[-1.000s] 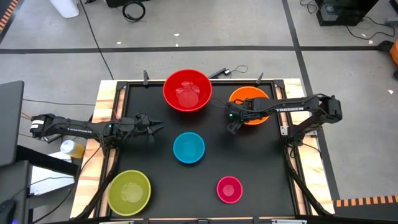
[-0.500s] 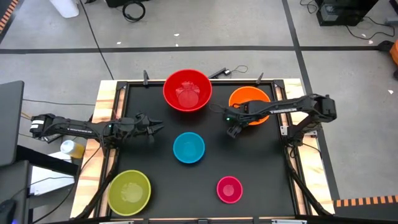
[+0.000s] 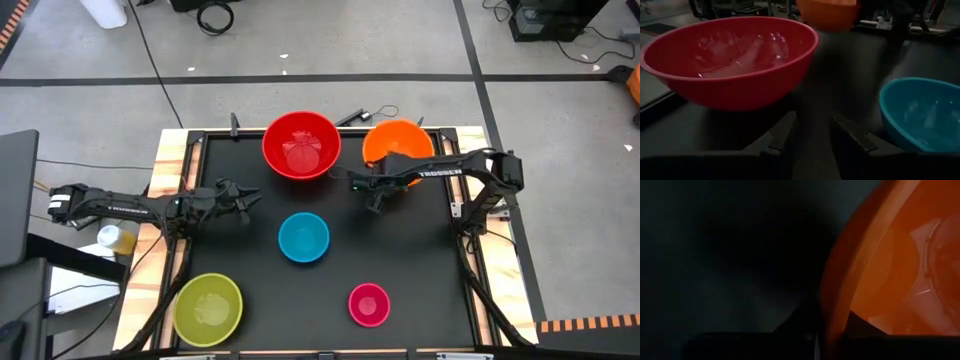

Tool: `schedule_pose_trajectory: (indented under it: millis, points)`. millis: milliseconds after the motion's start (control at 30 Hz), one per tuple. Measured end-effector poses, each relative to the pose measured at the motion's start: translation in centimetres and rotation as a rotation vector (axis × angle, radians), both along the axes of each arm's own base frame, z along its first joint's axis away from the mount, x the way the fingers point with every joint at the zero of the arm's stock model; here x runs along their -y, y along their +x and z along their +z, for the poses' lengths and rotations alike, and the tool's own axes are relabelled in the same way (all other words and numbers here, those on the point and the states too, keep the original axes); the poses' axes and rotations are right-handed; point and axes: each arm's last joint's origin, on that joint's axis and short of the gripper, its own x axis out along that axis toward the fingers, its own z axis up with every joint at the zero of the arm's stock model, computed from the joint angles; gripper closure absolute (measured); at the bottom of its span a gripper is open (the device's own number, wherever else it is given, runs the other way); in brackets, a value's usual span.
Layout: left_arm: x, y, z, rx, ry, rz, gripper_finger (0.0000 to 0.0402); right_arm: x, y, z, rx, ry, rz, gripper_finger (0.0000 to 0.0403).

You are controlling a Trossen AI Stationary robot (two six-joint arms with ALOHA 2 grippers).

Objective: Nest bowls inside each other
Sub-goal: Stack the orange bowl on top of the red bowl

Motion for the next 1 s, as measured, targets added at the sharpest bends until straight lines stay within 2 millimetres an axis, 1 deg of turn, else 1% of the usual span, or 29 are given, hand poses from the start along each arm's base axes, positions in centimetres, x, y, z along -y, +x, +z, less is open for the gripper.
schedule_pose_trajectory:
  millis: [100, 167, 267, 333, 400, 433, 533, 600, 633, 733, 867, 933, 1000]
  points:
    - [0.0, 0.0, 0.0, 0.000, 0.000, 0.002, 0.0285, -0.2, 1.6, 2.6, 0.070, -0.120, 0.081, 0.0387]
    - [0.0, 0.0, 0.0, -0.002, 0.005, 0.001, 0.0285, 0.0, 3.2, 4.1, 0.167, -0.169, 0.168, 0.0387]
    - [0.0, 0.0, 0.1, 0.001, 0.025, -0.005, 0.0285, 0.5, 6.4, 5.4, 0.384, -0.167, 0.380, 0.0387]
    - [0.0, 0.1, 0.2, 0.012, 0.027, -0.005, 0.0285, 0.6, 8.1, 5.8, 0.476, -0.175, 0.519, 0.0387]
    - [0.0, 0.1, 0.2, 0.013, 0.028, -0.005, 0.0285, 1.1, 9.8, 6.5, 0.543, -0.217, 0.591, 0.0387]
    - [0.0, 0.1, 0.3, 0.015, 0.028, -0.005, 0.0285, 1.5, 10.5, 6.8, 0.560, -0.235, 0.598, 0.0387]
    - [0.0, 0.1, 0.2, 0.011, 0.028, -0.005, 0.0285, 3.3, 12.4, 6.2, 0.555, -0.214, 0.585, 0.0387]
    - [0.0, 0.1, 0.2, 0.013, 0.028, -0.005, 0.0285, 4.3, 13.5, 4.9, 0.521, -0.169, 0.580, 0.0387]
    - [0.0, 0.1, 0.2, 0.013, 0.028, -0.005, 0.0285, 4.7, 14.0, 4.1, 0.493, -0.149, 0.576, 0.0387]
    - [0.0, 0.1, 0.2, 0.013, 0.028, -0.005, 0.0285, 5.0, 15.4, 2.3, 0.445, -0.104, 0.586, 0.0382]
    - [0.0, 0.1, 0.2, 0.012, 0.028, -0.005, 0.0285, 5.1, 16.1, 0.6, 0.375, -0.088, 0.553, 0.0343]
    - [-0.1, 0.1, 0.2, 0.012, 0.029, 0.000, 0.0285, 5.1, 16.0, 0.4, 0.370, -0.083, 0.532, 0.0317]
    - [-0.2, 0.1, 0.2, 0.011, 0.031, 0.015, 0.0285, 5.1, 15.9, 1.1, 0.412, -0.068, 0.519, 0.0290]
